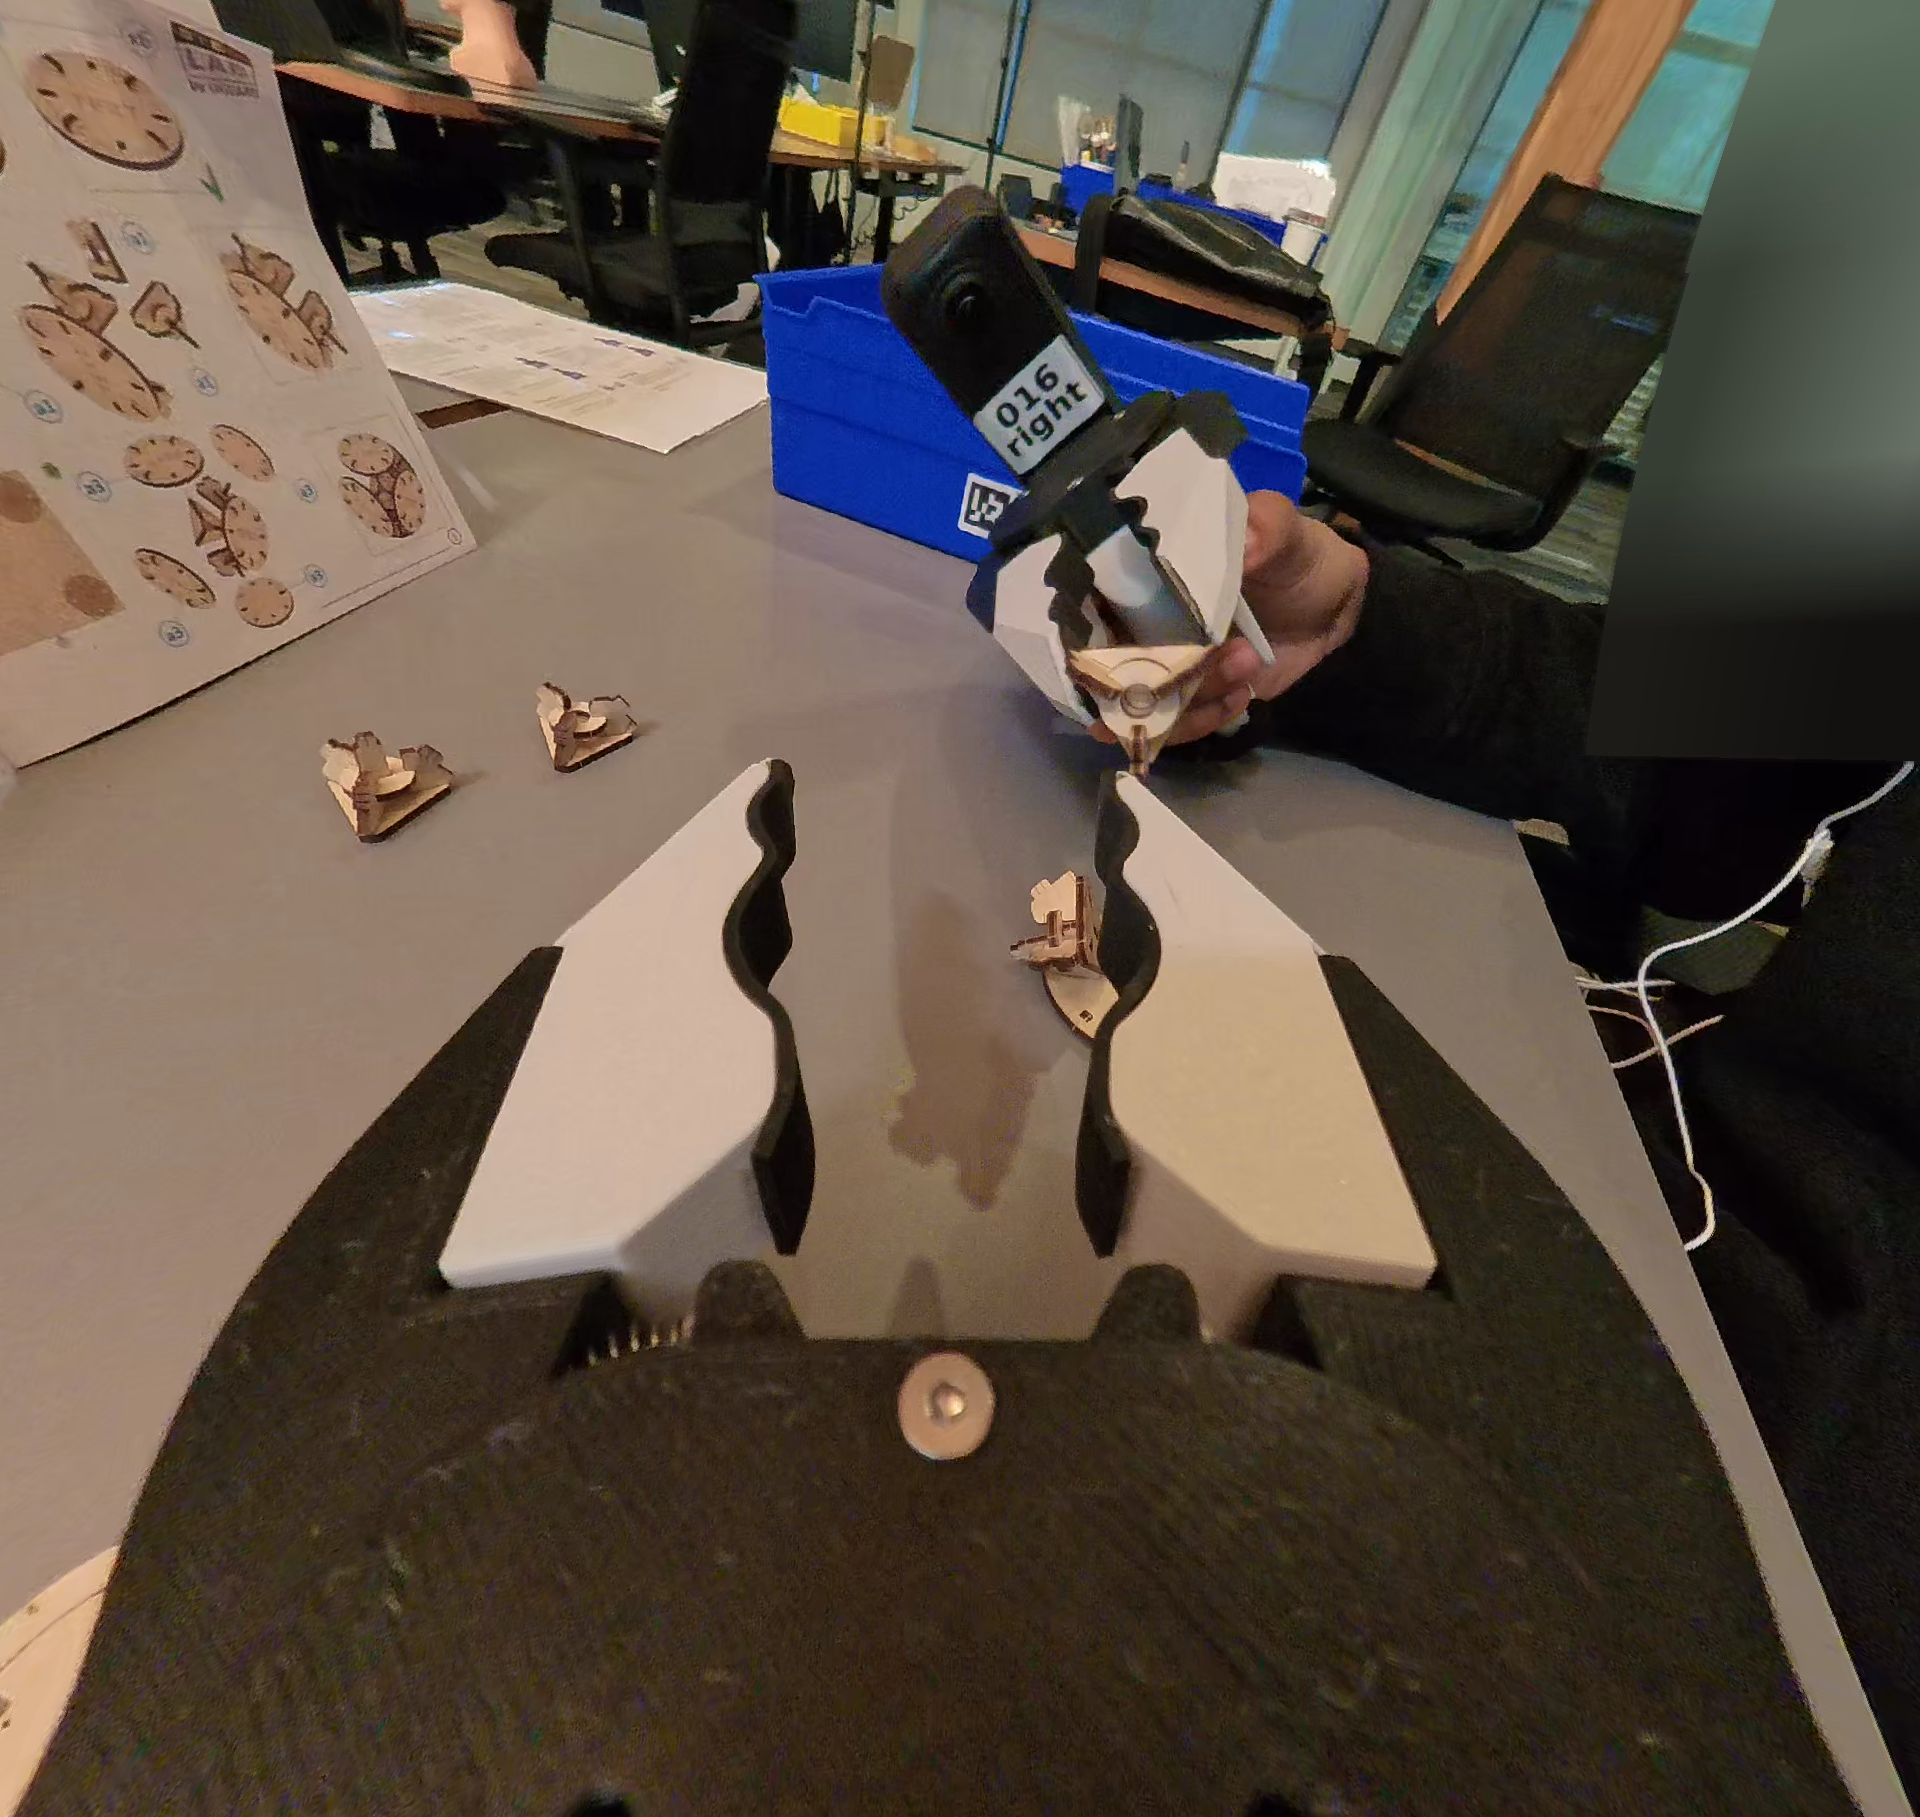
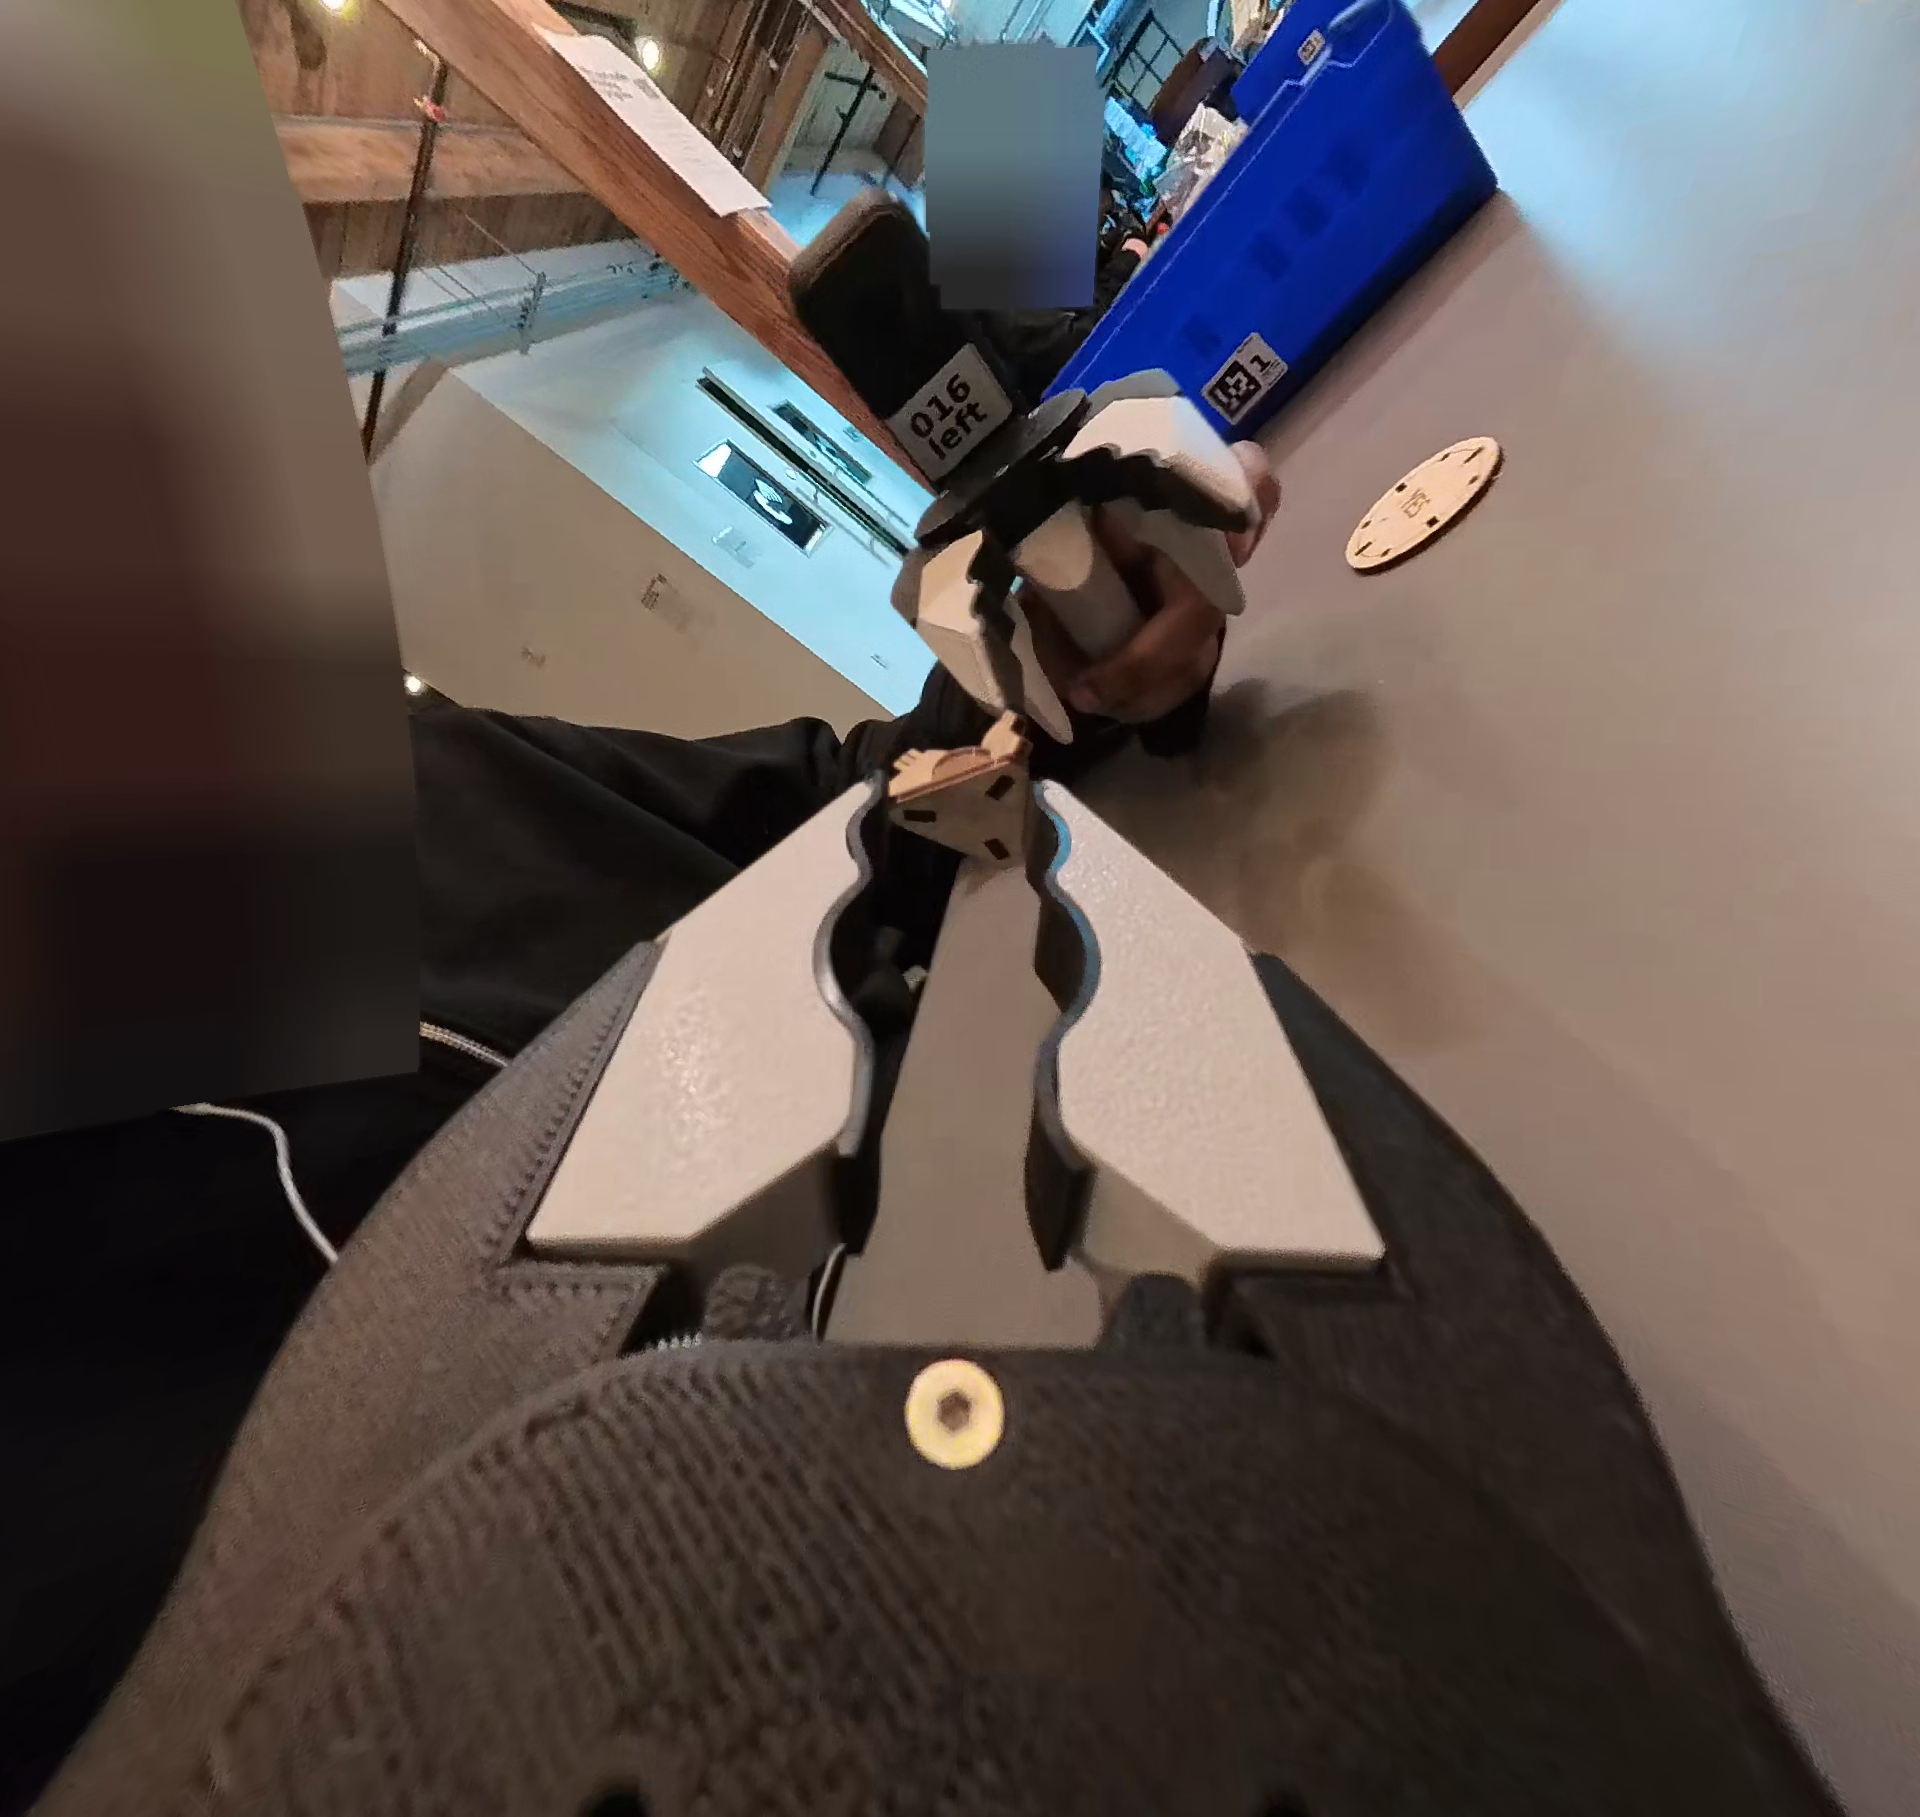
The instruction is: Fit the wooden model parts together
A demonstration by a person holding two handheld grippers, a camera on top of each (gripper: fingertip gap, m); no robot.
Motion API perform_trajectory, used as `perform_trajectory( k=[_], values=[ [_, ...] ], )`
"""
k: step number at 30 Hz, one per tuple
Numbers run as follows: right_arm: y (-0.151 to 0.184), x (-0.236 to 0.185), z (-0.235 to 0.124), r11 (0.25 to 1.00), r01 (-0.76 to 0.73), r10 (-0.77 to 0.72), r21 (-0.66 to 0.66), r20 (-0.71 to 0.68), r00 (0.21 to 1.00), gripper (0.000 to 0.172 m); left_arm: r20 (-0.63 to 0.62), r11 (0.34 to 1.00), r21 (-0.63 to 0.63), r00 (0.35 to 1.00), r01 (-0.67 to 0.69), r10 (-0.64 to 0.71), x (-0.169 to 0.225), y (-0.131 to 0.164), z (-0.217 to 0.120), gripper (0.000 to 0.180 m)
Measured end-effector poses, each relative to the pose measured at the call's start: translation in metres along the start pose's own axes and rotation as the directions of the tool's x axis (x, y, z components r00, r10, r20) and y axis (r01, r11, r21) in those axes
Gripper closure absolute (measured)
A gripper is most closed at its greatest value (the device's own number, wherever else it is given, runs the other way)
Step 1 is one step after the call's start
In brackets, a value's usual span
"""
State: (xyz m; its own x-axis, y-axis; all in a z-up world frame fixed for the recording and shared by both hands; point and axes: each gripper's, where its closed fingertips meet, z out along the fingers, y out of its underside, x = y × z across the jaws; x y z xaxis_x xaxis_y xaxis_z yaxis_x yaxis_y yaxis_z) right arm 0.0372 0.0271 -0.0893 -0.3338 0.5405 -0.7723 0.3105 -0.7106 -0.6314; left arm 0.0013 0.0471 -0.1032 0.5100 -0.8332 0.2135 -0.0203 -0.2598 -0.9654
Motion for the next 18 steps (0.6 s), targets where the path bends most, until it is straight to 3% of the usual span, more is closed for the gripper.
perform_trajectory(
  k=[6,12,18],
  values=[
    [0.017,0.005,0.008,0.981,0.136,-0.150,-0.140,-0.095,0.984,0.147,0.029,0.999,-0.006,0.999,0.040,-0.040,-0.008,0.001,0.000,0.127],
    [0.042,0.007,0.013,0.876,0.317,-0.387,-0.363,-0.137,0.912,0.147,0.085,0.991,-0.015,0.988,0.131,-0.129,-0.024,0.004,0.001,0.131],
    [0.048,0.005,0.015,0.863,0.321,-0.405,-0.389,-0.157,0.901,0.147,0.086,0.982,0.013,0.978,0.187,-0.188,-0.030,0.003,-0.002,0.132]
  ],
)
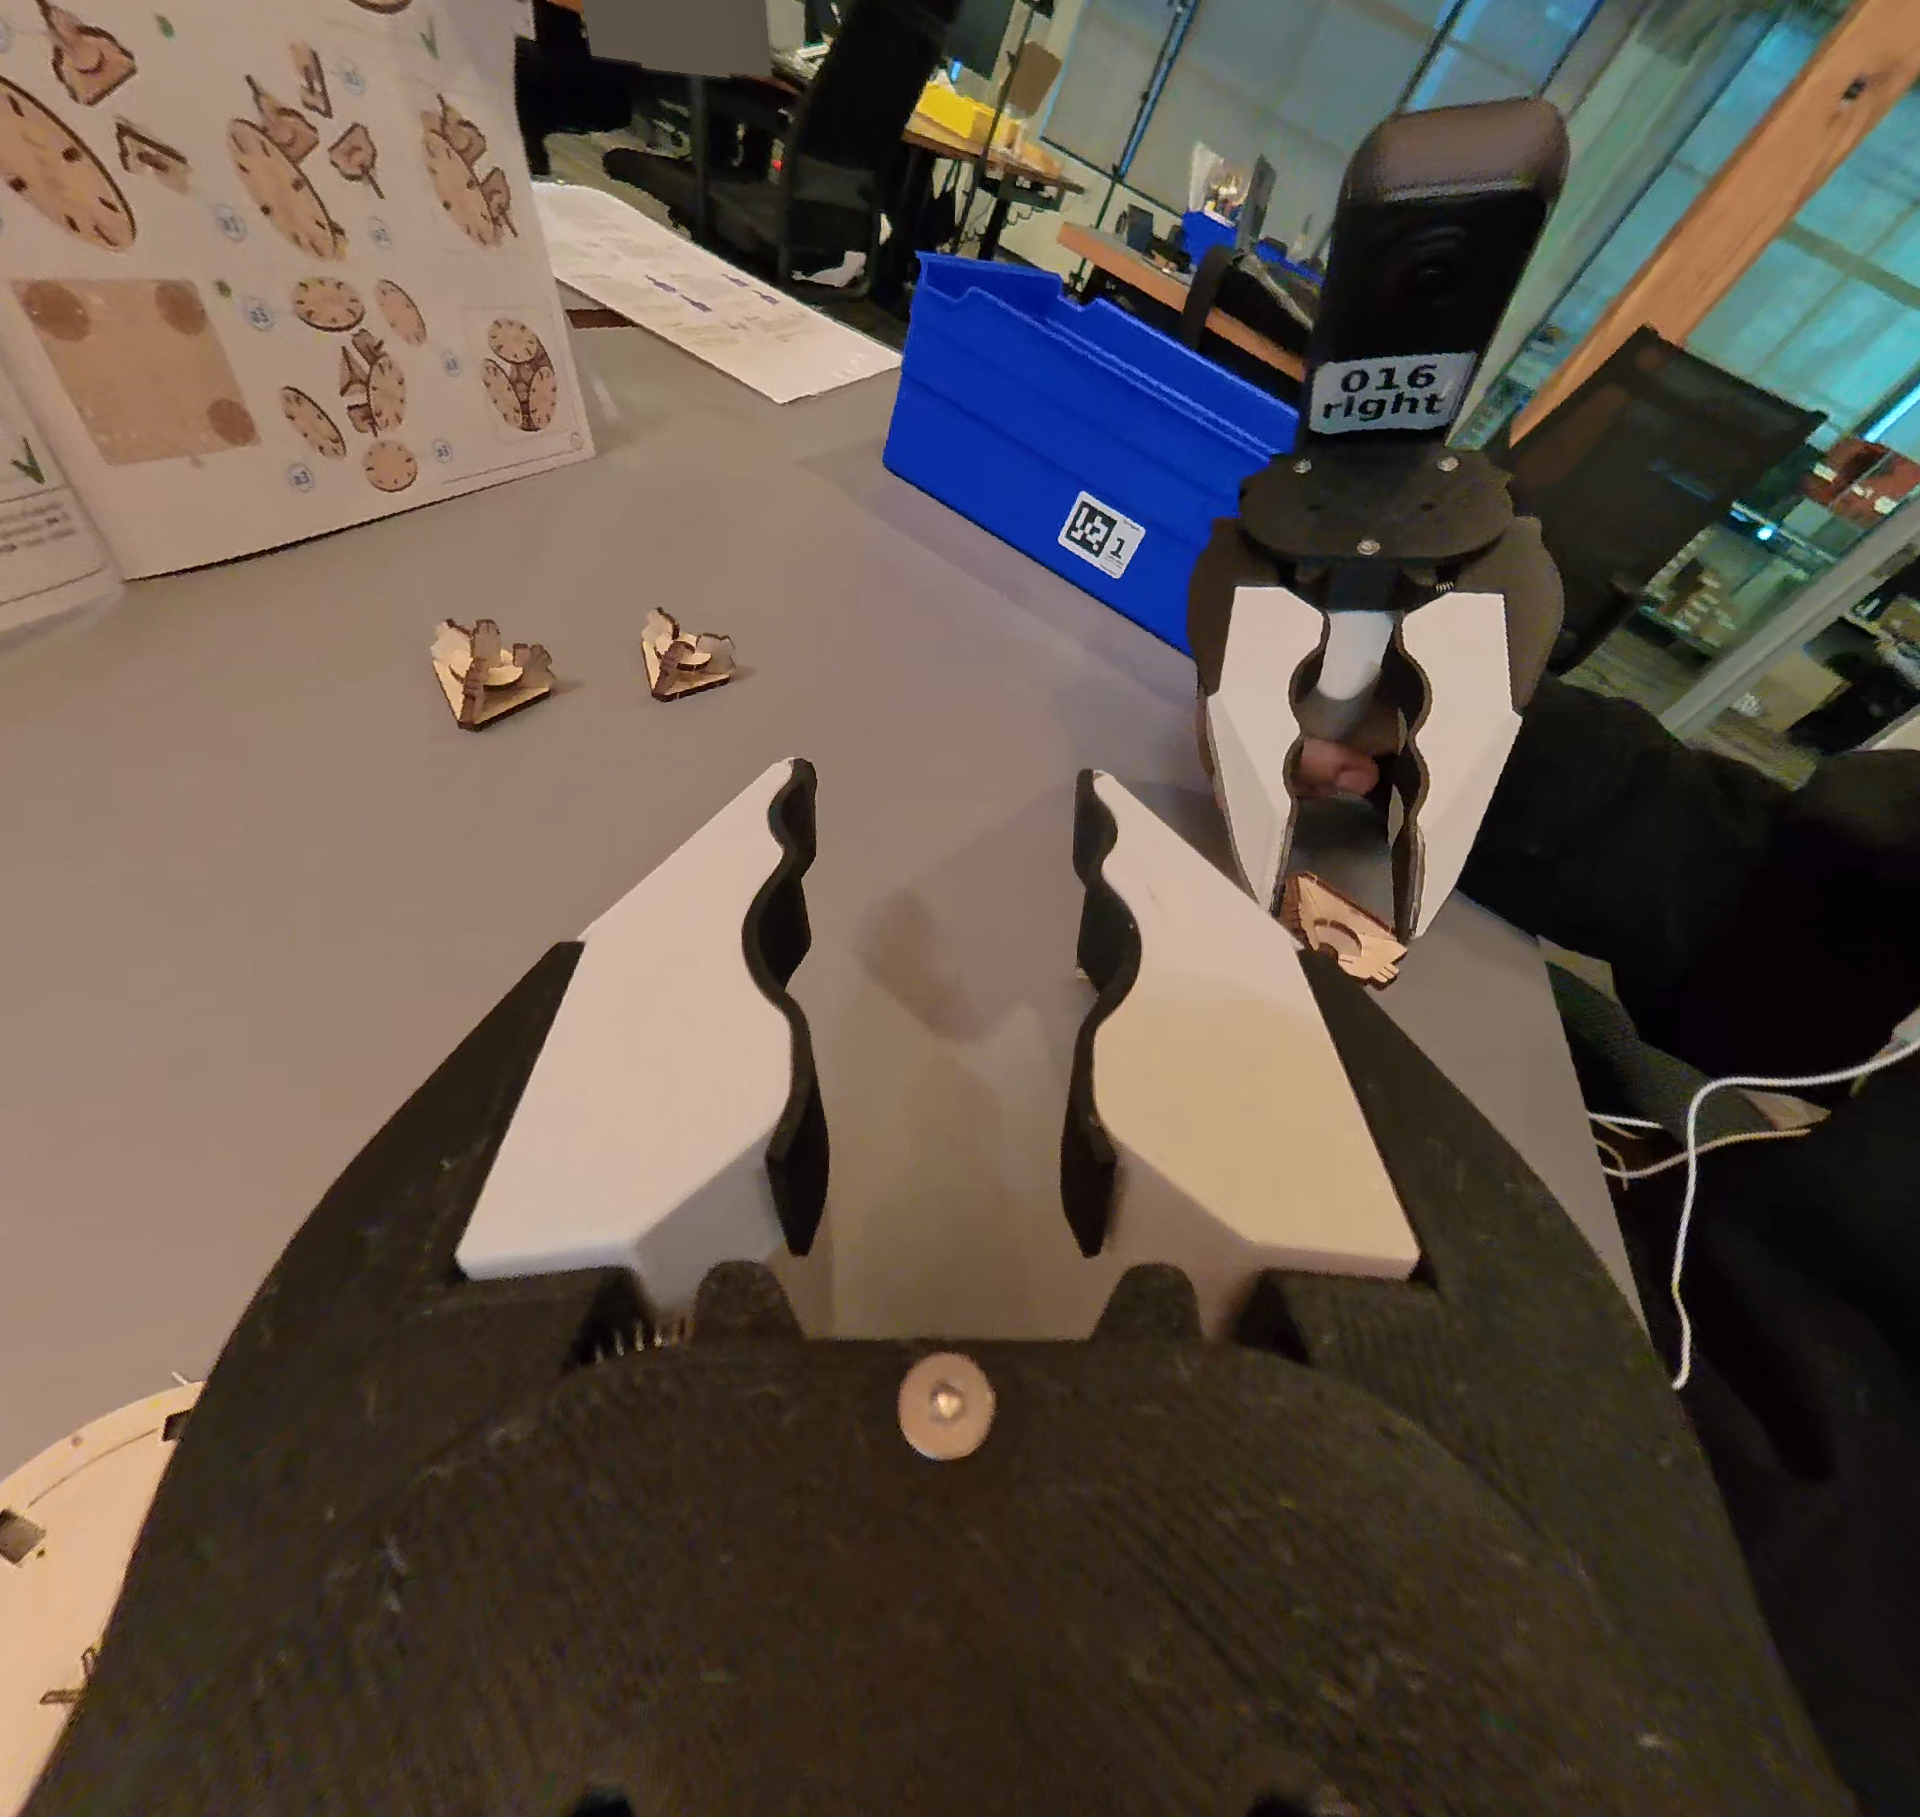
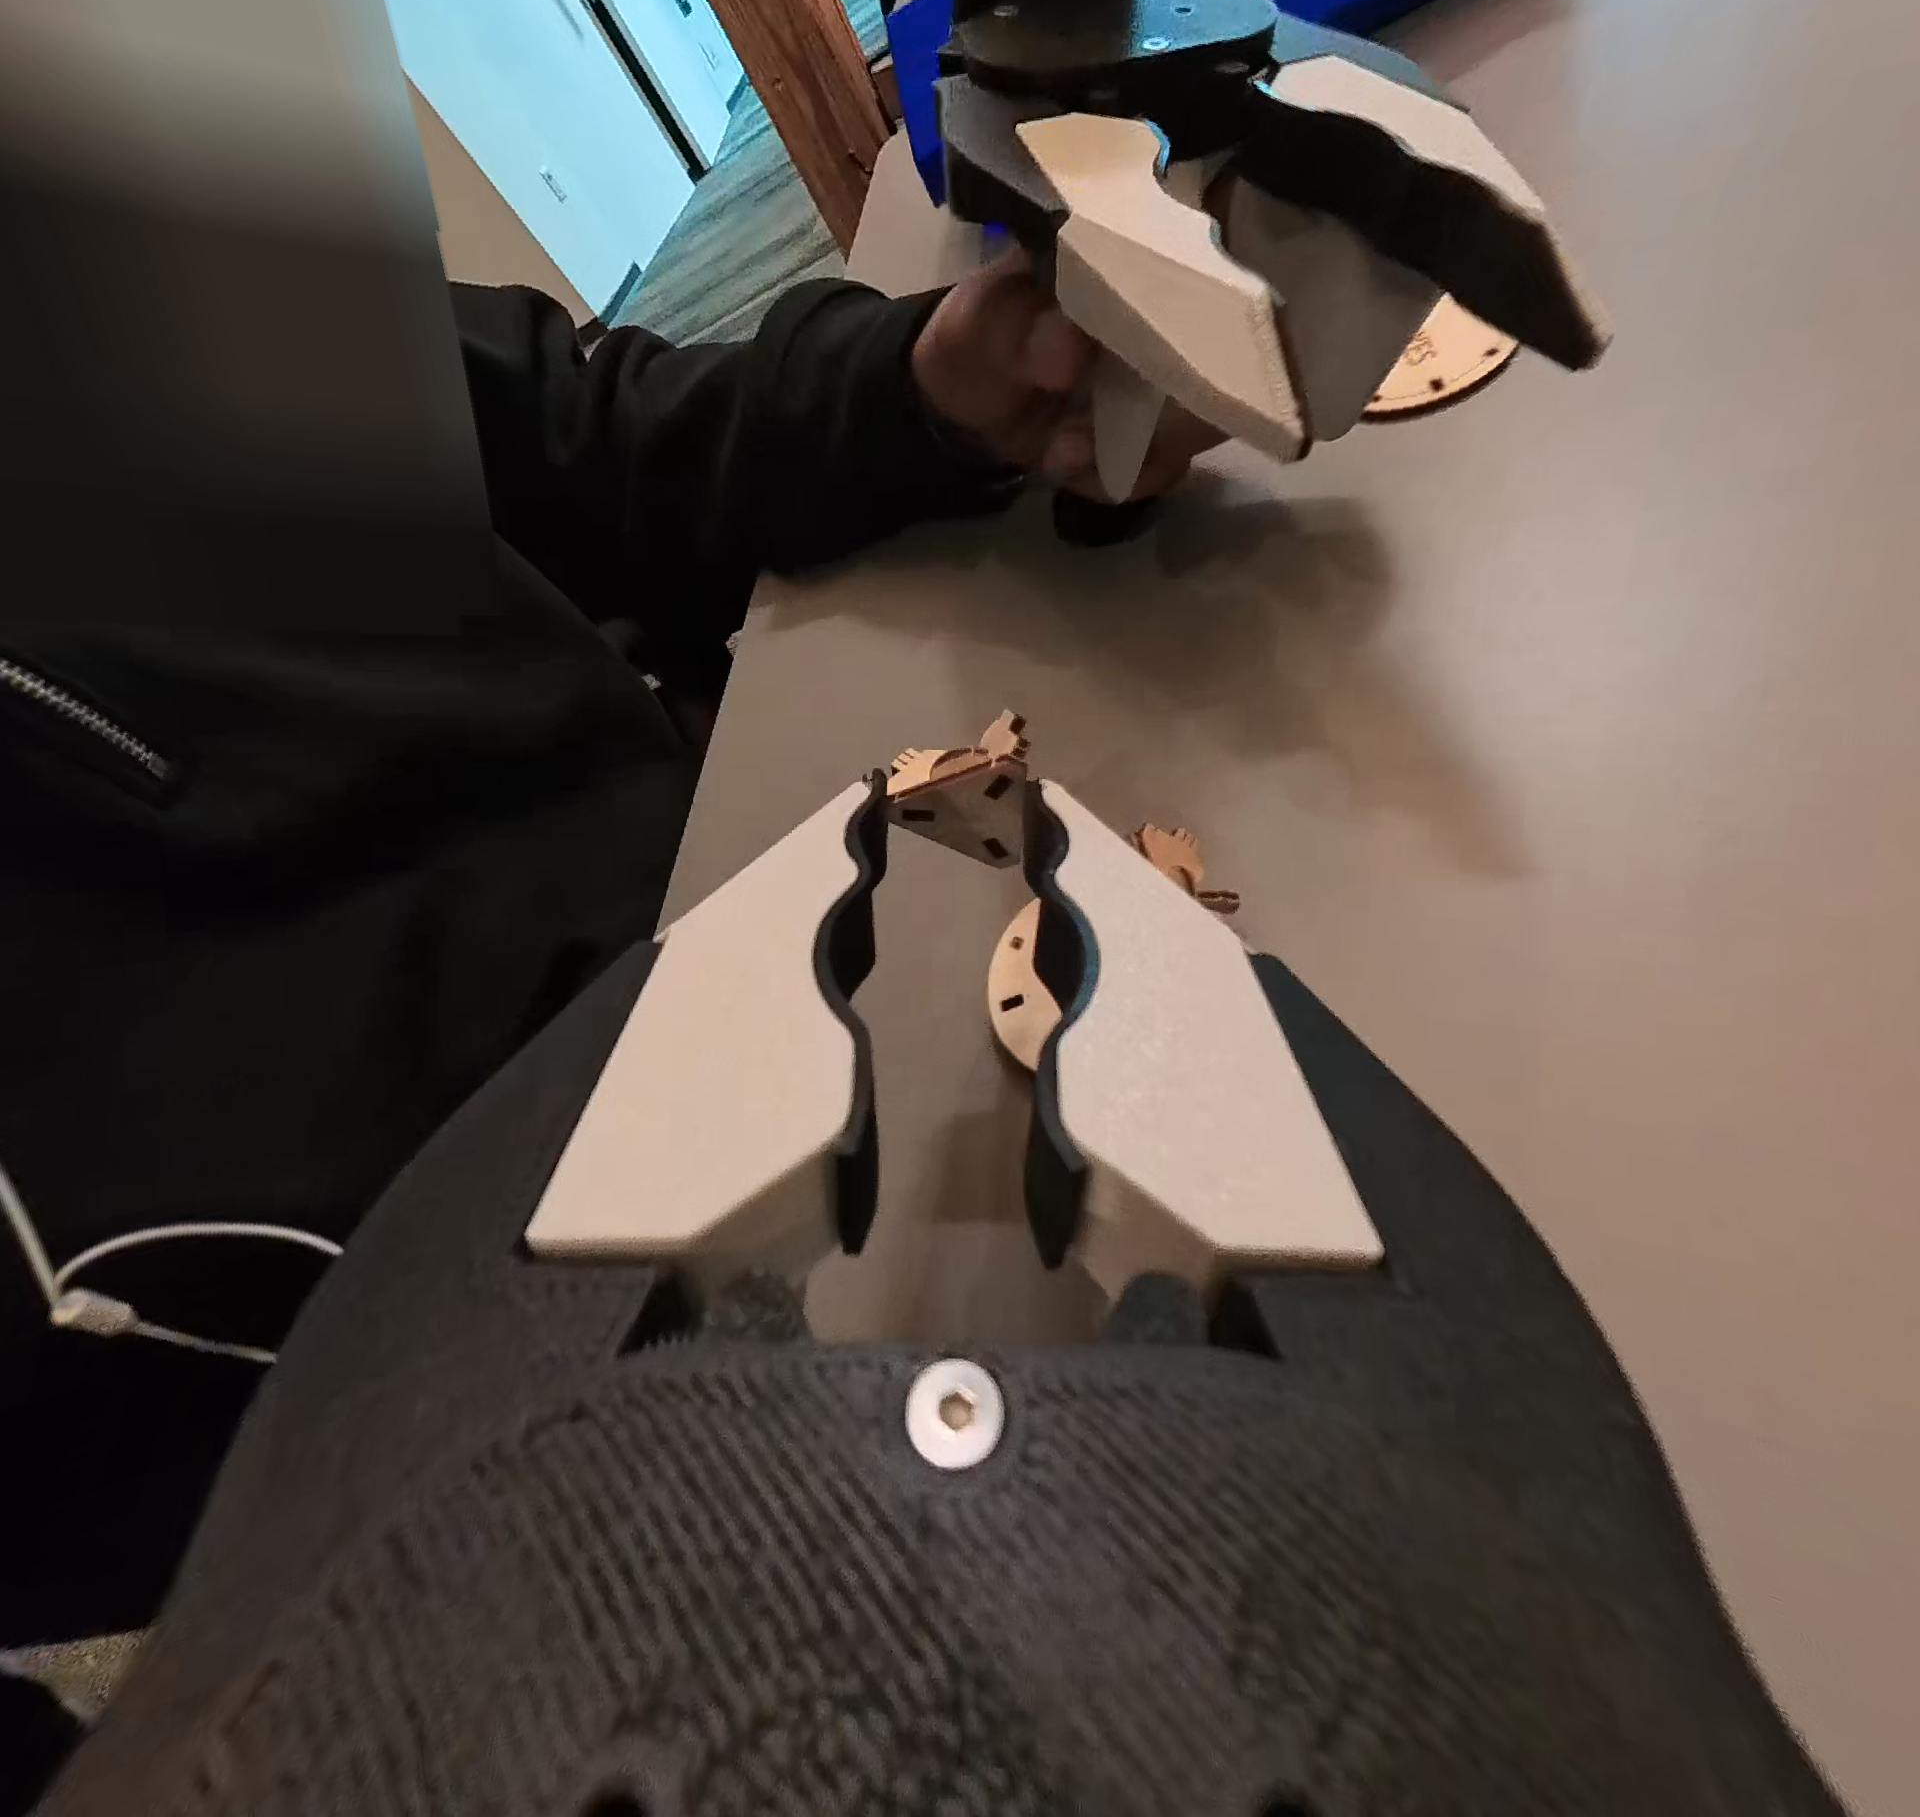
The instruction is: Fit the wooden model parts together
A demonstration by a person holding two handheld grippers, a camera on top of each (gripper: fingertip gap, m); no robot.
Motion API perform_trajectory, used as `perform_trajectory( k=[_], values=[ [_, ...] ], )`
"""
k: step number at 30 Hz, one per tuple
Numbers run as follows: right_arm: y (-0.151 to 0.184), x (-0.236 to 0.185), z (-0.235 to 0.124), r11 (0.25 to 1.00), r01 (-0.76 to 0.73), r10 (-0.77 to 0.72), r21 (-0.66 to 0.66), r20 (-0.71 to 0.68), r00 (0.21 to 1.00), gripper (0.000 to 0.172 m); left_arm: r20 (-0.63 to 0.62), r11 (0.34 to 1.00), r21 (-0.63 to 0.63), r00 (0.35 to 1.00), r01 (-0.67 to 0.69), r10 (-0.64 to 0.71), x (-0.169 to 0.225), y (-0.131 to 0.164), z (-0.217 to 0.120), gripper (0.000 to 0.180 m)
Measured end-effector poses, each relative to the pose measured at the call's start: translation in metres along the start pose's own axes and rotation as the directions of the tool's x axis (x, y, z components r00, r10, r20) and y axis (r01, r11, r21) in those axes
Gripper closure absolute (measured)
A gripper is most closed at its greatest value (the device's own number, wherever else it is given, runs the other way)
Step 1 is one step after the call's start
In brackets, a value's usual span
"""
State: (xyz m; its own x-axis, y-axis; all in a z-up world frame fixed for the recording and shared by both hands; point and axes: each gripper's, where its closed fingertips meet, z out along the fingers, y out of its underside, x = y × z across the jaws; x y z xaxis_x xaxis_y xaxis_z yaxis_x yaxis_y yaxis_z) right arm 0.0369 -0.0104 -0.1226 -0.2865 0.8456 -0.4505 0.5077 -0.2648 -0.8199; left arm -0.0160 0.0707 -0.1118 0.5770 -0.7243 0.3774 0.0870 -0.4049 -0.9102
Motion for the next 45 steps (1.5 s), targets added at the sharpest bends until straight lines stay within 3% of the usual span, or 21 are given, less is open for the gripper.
perform_trajectory(
  k=[8,17,27,45],
  values=[
    [0.018,0.007,0.011,0.989,-0.043,0.034,-0.145,-0.061,0.998,0.147,0.019,1.000,-0.011,1.000,-0.014,0.014,0.000,0.001,0.001,0.132],
    [0.034,0.012,0.018,0.938,0.006,-0.056,-0.345,-0.134,0.989,0.147,0.014,0.998,-0.050,0.999,-0.045,0.046,0.010,0.008,0.007,0.132],
    [0.028,0.017,0.018,0.941,0.010,-0.053,-0.339,-0.117,0.992,0.147,0.001,0.997,-0.065,0.999,-0.045,0.045,0.015,0.012,0.011,0.132],
    [0.034,0.011,0.025,0.890,0.066,-0.080,-0.451,-0.011,0.997,0.147,-0.014,0.999,-0.053,1.000,0.003,-0.004,0.012,0.010,0.009,0.132]
  ],
)
